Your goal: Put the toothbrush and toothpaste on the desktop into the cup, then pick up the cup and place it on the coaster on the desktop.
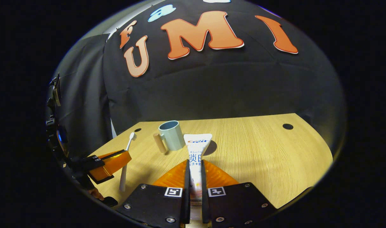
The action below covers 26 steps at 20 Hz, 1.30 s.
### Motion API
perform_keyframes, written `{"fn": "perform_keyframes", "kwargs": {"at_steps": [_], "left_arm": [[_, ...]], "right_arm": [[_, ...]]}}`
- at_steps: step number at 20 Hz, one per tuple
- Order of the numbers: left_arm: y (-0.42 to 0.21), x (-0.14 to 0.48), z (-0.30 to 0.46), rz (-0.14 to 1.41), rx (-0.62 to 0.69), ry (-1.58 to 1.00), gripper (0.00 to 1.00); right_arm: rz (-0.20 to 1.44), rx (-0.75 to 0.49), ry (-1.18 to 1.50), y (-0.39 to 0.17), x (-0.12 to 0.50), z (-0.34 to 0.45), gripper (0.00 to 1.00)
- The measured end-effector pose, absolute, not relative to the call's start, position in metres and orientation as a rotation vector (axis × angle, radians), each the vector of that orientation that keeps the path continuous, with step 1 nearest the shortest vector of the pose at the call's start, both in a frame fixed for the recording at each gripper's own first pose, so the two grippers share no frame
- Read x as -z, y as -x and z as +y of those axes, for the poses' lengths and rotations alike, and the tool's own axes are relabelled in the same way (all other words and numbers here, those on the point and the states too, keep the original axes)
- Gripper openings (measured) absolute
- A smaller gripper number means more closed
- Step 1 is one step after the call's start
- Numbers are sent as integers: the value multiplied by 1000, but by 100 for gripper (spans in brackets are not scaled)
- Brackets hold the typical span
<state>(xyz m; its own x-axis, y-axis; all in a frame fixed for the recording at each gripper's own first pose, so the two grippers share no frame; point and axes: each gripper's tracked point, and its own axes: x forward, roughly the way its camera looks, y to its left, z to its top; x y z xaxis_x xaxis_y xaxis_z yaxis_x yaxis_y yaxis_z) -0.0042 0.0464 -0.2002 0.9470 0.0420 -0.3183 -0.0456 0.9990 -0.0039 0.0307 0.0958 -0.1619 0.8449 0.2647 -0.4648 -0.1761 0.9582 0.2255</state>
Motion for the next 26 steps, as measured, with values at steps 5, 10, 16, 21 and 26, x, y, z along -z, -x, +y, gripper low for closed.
{"fn": "perform_keyframes", "kwargs": {"at_steps": [5, 10, 16, 21, 26], "left_arm": [[-44, 156, 47, 239, -4, 98, 6], [-90, 115, 50, 156, 17, 125, 6], [-148, 96, 50, 87, 53, 170, 6], [-198, 95, 48, 22, 117, 114, 6], [-227, 118, 43, 21, 203, 76, 6]], "right_arm": [[427, -233, -187, -46, 126, 94, 15], [379, -217, -186, -61, 106, 86, 14], [340, -212, -217, -79, 93, 87, 15], [331, -249, -253, -93, 93, 105, 15], [295, -264, -238, -117, 86, 117, 15]]}}
